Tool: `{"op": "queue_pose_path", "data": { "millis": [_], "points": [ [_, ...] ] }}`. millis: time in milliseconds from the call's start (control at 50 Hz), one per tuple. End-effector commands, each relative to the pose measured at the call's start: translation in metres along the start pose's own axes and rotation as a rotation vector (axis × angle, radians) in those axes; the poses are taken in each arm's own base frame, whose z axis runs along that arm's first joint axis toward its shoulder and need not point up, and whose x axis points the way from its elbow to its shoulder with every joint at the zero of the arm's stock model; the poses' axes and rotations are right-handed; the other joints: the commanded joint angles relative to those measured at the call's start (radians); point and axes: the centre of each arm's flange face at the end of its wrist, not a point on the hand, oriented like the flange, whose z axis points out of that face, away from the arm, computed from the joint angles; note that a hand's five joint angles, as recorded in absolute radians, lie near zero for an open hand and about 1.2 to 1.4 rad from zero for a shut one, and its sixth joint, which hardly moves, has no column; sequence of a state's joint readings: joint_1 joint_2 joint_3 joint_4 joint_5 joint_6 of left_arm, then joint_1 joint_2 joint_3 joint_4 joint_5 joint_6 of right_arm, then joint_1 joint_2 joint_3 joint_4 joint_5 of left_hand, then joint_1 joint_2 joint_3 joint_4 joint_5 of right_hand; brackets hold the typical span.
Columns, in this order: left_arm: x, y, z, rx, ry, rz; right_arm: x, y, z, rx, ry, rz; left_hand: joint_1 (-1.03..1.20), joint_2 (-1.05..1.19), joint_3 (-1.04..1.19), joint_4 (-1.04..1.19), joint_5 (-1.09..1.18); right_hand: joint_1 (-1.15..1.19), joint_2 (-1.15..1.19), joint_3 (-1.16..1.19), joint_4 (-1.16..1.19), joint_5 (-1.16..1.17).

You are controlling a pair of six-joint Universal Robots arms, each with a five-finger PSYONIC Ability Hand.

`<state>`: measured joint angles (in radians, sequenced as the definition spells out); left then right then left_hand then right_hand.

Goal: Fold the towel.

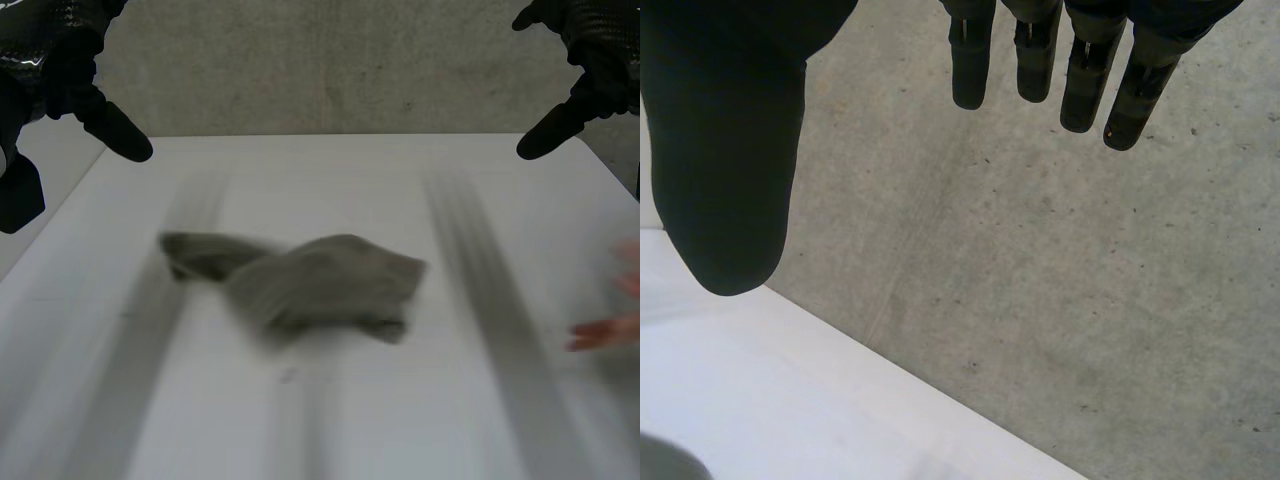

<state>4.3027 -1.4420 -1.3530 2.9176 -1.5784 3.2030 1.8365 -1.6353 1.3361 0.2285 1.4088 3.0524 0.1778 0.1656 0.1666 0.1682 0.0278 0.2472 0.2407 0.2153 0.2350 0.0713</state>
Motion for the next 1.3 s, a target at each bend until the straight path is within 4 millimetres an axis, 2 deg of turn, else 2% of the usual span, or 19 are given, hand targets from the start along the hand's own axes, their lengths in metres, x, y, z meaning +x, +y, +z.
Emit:
{"op": "queue_pose_path", "data": {
  "millis": [20,360,480,520,580,620,640,660,800,940,1020,1040,1080,1120,1140,1180,1200,1240,1300],
  "points": [
    [0.000,0.000,0.000,-0.001,0.001,0.000,-0.001,0.000,0.000,0.000,-0.005,0.000,-0.002,0.010,0.009,0.007,-0.027,-0.073,-0.066,-0.041,-0.060,-0.071],
    [0.001,0.005,0.000,-0.015,0.006,0.040,-0.009,0.008,0.003,-0.015,-0.080,0.002,0.018,0.030,0.029,0.028,-0.006,-0.073,-0.066,-0.041,-0.060,-0.071],
    [0.000,0.010,0.008,-0.001,0.000,0.126,-0.039,0.034,0.009,-0.092,-0.248,0.012,0.083,0.095,0.094,0.092,0.058,-0.073,-0.066,-0.041,-0.060,-0.071],
    [-0.003,0.011,0.011,0.009,-0.012,0.149,-0.064,0.051,0.007,-0.147,-0.350,0.025,0.156,0.168,0.167,0.166,0.132,-0.073,-0.066,-0.041,-0.060,-0.071],
    [-0.005,0.029,0.023,-0.019,-0.016,0.173,-0.078,0.062,0.005,-0.186,-0.398,0.027,0.262,0.274,0.273,0.271,0.237,-0.073,-0.066,-0.041,-0.060,-0.071],
    [-0.015,0.066,0.036,-0.133,-0.032,0.183,-0.103,0.087,0.004,-0.255,-0.477,0.018,0.262,0.274,0.273,0.271,0.237,-0.073,-0.066,-0.041,-0.060,-0.071],
    [-0.015,0.066,0.036,-0.134,-0.033,0.183,-0.103,0.087,0.004,-0.255,-0.478,0.018,0.262,0.274,0.273,0.271,0.237,-0.073,-0.066,-0.041,-0.060,-0.071],
    [-0.022,0.085,0.040,-0.197,-0.043,0.179,-0.116,0.098,0.002,-0.285,-0.519,0.010,0.253,0.265,0.264,0.263,0.229,-0.073,-0.066,-0.041,-0.060,-0.071],
    [-0.059,0.169,0.033,-0.467,-0.063,0.120,-0.154,0.164,0.008,-0.449,-0.610,0.010,0.227,0.239,0.238,0.236,0.202,-0.065,-0.059,-0.033,-0.053,-0.064],
    [-0.077,0.193,0.030,-0.537,-0.051,0.054,-0.187,0.214,0.006,-0.549,-0.677,0.001,0.224,0.236,0.235,0.233,0.199,-0.042,-0.036,-0.010,-0.030,-0.041],
    [-0.076,0.199,0.025,-0.557,-0.045,0.041,-0.194,0.238,0.012,-0.553,-0.629,-0.027,0.192,0.204,0.203,0.201,0.167,0.250,0.257,0.282,0.262,0.252],
    [-0.076,0.199,0.025,-0.557,-0.045,0.041,-0.194,0.239,0.012,-0.553,-0.629,-0.027,0.191,0.203,0.203,0.201,0.167,0.252,0.258,0.284,0.264,0.253],
    [-0.071,0.201,0.020,-0.567,-0.028,0.037,-0.190,0.236,0.027,-0.454,-0.538,-0.050,0.177,0.189,0.188,0.186,0.152,0.970,0.976,1.002,0.982,0.971],
    [-0.069,0.202,0.018,-0.573,-0.021,0.035,-0.187,0.226,0.035,-0.390,-0.494,-0.055,0.180,0.192,0.191,0.189,0.155,1.147,1.154,1.179,1.160,1.149],
    [-0.069,0.202,0.018,-0.573,-0.021,0.035,-0.187,0.225,0.035,-0.389,-0.494,-0.055,0.180,0.192,0.191,0.189,0.155,1.149,1.156,1.181,1.161,1.150],
    [-0.060,0.202,0.013,-0.576,0.003,0.035,-0.178,0.180,0.046,-0.228,-0.434,-0.046,0.191,0.203,0.202,0.201,0.167,1.149,1.156,1.181,1.161,1.150],
    [-0.060,0.202,0.013,-0.576,0.003,0.035,-0.178,0.180,0.046,-0.227,-0.434,-0.046,0.191,0.203,0.203,0.201,0.167,1.149,1.156,1.181,1.161,1.150],
    [-0.044,0.196,0.009,-0.556,0.059,0.035,-0.170,0.126,0.045,-0.073,-0.417,-0.032,0.197,0.209,0.208,0.207,0.173,1.149,1.156,1.181,1.161,1.150],
    [-0.036,0.196,0.007,-0.553,0.089,0.027,-0.163,0.104,0.045,-0.017,-0.399,-0.027,0.197,0.209,0.208,0.207,0.173,1.149,1.156,1.181,1.161,1.150]
  ]
}}
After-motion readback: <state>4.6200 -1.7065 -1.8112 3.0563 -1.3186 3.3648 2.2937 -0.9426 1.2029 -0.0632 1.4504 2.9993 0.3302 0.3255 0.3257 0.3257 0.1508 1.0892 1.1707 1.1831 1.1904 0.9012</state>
